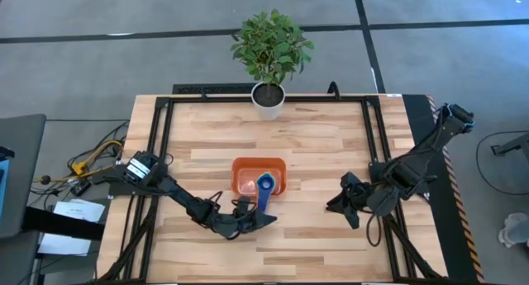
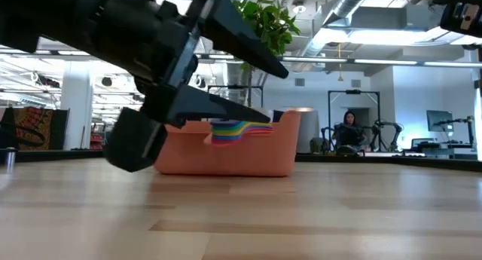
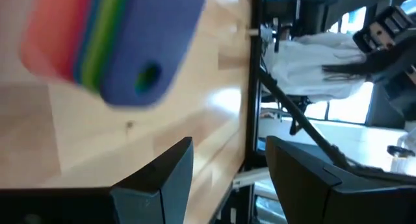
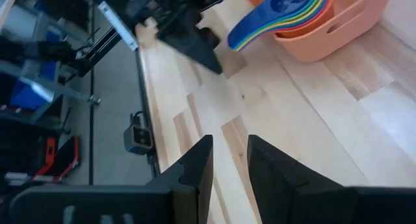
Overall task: Nest measuring cups in basket
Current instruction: Put the nested measuring cups into the orange bin
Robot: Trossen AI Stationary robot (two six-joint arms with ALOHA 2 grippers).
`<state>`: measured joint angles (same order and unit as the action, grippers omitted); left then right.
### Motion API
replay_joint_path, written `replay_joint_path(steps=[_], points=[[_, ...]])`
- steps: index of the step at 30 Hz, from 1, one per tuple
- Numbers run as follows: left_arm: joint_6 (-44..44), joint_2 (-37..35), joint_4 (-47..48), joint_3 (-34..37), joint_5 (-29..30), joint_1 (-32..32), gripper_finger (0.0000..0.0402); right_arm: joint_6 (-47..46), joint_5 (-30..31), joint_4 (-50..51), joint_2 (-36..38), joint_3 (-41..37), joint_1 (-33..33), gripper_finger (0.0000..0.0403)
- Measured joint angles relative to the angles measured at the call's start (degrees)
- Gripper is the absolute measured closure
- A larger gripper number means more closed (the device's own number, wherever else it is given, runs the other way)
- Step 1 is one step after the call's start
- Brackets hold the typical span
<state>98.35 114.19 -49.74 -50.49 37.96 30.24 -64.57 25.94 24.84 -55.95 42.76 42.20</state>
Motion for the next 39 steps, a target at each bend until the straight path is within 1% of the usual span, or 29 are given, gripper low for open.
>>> replay_joint_path(steps=[4,7,9,11,14,18,22,24,28,30,32,36,39], points=[[0.3,-0.2,-0.5,0.0,0.0,1.8,0.0221,-3.9,3.1,-0.2,-2.4,0.0,1.3,0.0284],[-1.7,-2.3,-0.1,0.0,0.0,3.2,0.0221,-8.0,4.1,-0.9,-6.5,0.0,1.7,0.0284],[-3.4,-5.3,3.9,0.0,-0.1,3.9,0.0221,-9.8,4.2,-3.2,-10.0,0.0,1.7,0.0284],[-4.7,-9.1,11.4,0.0,-0.4,4.4,0.0221,-10.5,4.3,-6.7,-13.7,0.0,1.6,0.0284],[-6.8,-16.5,25.7,0.1,-0.3,4.9,0.0221,-10.5,4.2,-15.3,-19.7,0.1,0.8,0.0284],[-12.8,-27.9,42.5,0.1,0.7,4.9,0.0221,-10.6,3.4,-26.9,-28.0,0.0,-1.9,0.0284],[-16.4,-38.0,58.4,0.0,3.5,3.6,0.0221,-11.6,-1.2,-38.5,-36.4,0.1,-6.5,0.0284],[-16.9,-42.0,66.3,0.0,3.7,2.6,0.0221,-12.0,-2.5,-41.6,-40.5,1.6,-8.6,0.0284],[-17.1,-47.0,80.1,0.0,3.3,0.2,0.0221,-12.2,-5.2,-41.7,-47.2,6.9,-12.6,0.0285],[-17.0,-48.2,85.7,0.1,2.4,-1.5,0.0221,-12.8,-7.1,-41.3,-50.1,9.9,-14.4,0.0285],[-17.8,-48.3,90.2,0.1,0.3,-3.3,0.0221,-13.7,-8.5,-41.3,-52.7,13.3,-15.7,0.0285],[-23.8,-48.4,94.5,0.1,-5.7,-6.4,0.0221,-16.8,-8.2,-36.7,-56.4,19.6,-16.9,0.0285],[-28.6,-48.1,95.3,0.1,-7.1,-7.7,0.0221,-17.1,-8.0,-32.9,-58.6,24.6,-17.6,0.0285]])
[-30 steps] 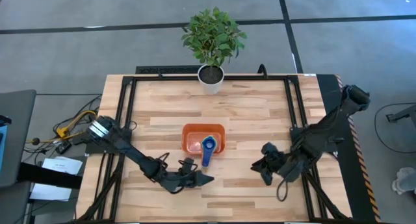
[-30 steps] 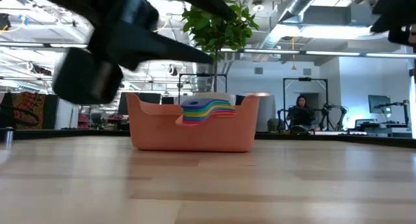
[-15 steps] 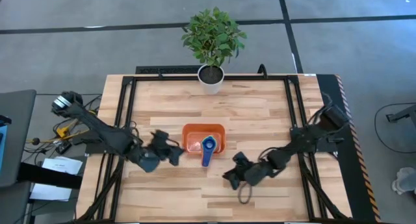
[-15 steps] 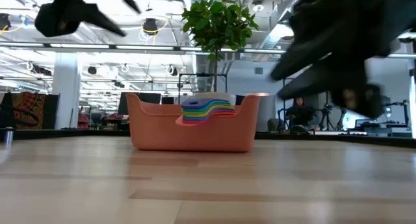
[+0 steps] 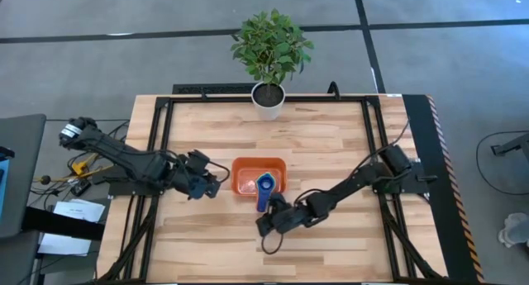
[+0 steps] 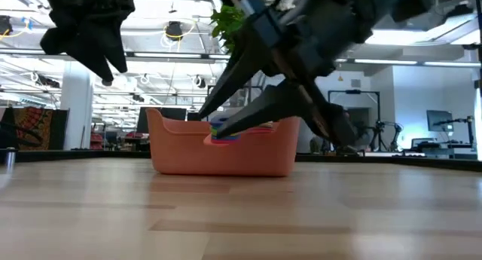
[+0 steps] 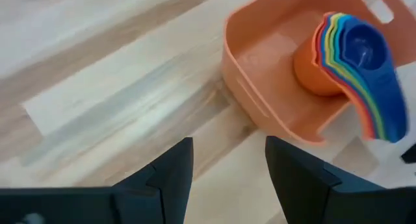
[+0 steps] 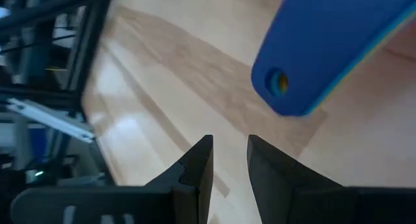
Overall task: Nest measuring cups in basket
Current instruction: Put the nested measuring cups into the orange bin
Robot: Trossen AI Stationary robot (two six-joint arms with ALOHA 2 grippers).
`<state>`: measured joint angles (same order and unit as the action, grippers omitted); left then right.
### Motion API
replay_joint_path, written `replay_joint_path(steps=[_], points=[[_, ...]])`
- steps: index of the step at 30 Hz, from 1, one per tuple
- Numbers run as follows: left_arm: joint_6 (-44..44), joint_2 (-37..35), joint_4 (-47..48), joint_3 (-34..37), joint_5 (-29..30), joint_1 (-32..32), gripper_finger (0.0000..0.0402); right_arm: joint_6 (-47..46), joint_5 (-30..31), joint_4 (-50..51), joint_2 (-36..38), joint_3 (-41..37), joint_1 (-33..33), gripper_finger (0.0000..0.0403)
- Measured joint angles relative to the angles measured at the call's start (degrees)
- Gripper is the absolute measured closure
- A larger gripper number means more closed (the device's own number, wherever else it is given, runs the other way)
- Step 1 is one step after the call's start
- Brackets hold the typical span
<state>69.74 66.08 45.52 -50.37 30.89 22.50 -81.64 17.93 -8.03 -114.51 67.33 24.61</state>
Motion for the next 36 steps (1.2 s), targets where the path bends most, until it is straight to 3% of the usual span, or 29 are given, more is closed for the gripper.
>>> replay_joint_path(steps=[5,14,20,24,31,36], points=[[-7.7,-0.1,0.2,0.0,-0.9,-2.5,0.0221,1.9,0.9,6.2,-2.2,6.0,-1.8,0.0285],[-19.2,0.0,1.1,0.0,-6.4,-6.5,0.0221,5.7,2.9,7.2,-2.9,10.6,-5.9,0.0285],[-22.1,-0.1,2.7,0.0,-8.0,-6.9,0.0221,4.6,3.2,17.0,-1.3,14.4,-4.4,0.0285],[-25.5,0.2,4.7,0.0,-5.2,-7.2,0.0221,-0.5,4.8,27.8,-1.2,17.9,-1.0,0.0285],[-34.2,1.6,4.3,0.0,-2.9,-12.7,0.0221,-19.5,8.3,45.9,-1.4,18.7,3.8,0.0285],[-44.8,6.7,1.9,0.0,1.3,-19.9,0.0221,-25.1,9.2,49.6,-2.0,18.6,3.3,0.0285]])
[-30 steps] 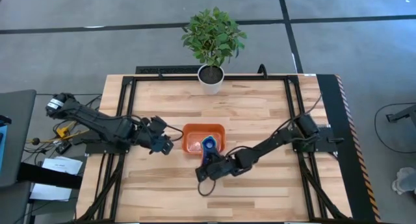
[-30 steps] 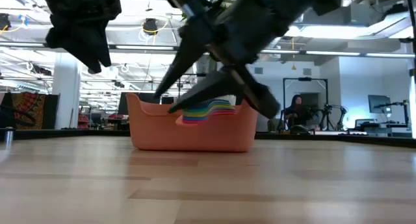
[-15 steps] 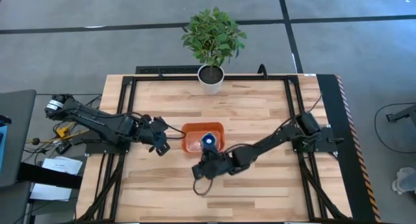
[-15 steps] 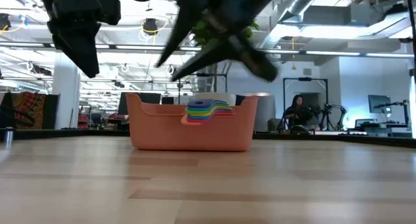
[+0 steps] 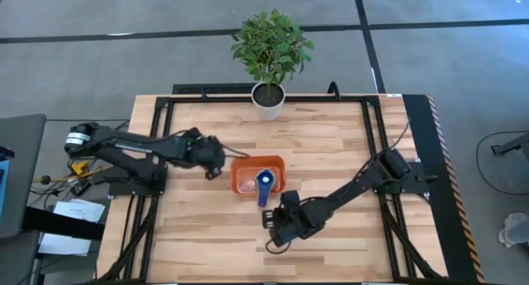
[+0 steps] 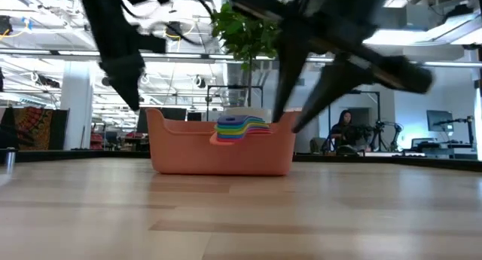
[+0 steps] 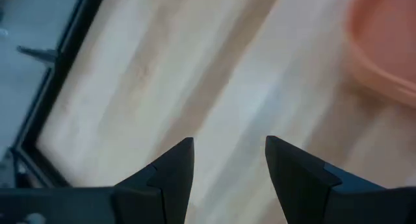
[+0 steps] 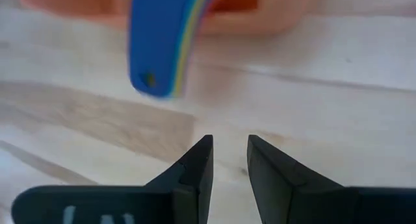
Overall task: Nest measuring cups in basket
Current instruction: Put the nested measuring cups into the orange bin
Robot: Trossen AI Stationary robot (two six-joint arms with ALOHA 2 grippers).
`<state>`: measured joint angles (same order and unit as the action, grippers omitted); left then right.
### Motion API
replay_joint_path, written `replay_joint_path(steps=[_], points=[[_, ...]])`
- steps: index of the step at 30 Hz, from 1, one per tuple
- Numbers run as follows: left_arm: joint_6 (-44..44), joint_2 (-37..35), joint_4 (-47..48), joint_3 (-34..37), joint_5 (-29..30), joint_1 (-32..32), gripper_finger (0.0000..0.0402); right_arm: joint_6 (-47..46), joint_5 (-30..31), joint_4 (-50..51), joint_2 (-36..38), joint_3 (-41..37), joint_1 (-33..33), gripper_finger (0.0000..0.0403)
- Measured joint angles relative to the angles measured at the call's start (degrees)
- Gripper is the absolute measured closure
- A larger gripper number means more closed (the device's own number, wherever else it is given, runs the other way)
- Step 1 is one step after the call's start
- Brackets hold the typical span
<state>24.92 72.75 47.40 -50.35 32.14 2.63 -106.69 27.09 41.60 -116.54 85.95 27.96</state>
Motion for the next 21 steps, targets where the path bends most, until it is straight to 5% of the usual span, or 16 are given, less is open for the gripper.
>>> replay_joint_path(steps=[12,21], points=[[-12.3,12.7,-10.8,0.0,-13.7,-11.0,0.0221,1.7,-1.7,-2.4,0.0,0.0,-4.6,0.0285],[-13.8,12.3,-12.5,0.0,-14.1,-11.1,0.0221,-0.4,-7.1,-3.3,0.0,0.0,-5.9,0.0285]])
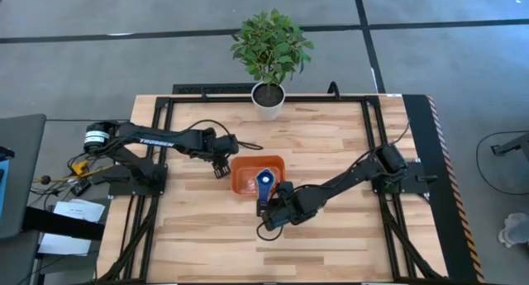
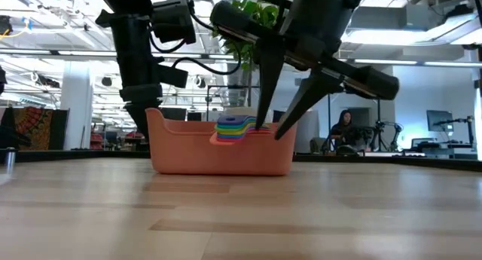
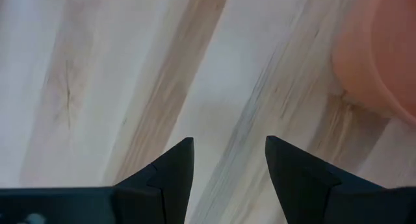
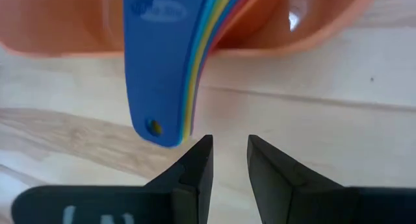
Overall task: Nest measuring cups in basket
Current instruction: Put the nested measuring cups into the orange bin
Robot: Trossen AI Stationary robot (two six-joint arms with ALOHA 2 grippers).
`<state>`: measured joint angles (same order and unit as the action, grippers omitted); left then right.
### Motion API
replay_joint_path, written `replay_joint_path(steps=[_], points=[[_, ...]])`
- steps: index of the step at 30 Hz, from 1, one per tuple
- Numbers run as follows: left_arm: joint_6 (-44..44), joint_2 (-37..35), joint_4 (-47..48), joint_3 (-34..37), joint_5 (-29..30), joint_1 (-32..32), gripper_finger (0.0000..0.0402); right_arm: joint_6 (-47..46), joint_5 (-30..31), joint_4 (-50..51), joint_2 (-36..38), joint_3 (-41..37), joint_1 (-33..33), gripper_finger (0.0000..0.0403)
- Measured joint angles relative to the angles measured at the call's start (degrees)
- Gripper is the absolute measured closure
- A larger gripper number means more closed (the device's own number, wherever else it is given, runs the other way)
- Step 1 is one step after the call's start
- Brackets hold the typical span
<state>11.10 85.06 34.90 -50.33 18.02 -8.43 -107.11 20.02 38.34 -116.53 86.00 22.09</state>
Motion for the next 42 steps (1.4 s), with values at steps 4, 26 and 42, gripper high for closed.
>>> replay_joint_path(steps=[4,26,42], points=[[-0.7,0.0,-0.3,0.0,0.0,0.0,0.0221,2.0,-0.4,-0.8,0.0,0.0,-1.2,0.0285],[-3.1,0.0,-0.1,0.0,0.4,0.0,0.0221,1.3,-2.1,-3.4,0.0,0.0,0.6,0.0285],[-5.5,0.0,0.3,0.0,0.6,-1.4,0.0221,-0.9,-3.7,-4.0,-4.1,-0.1,-0.9,0.0285]])
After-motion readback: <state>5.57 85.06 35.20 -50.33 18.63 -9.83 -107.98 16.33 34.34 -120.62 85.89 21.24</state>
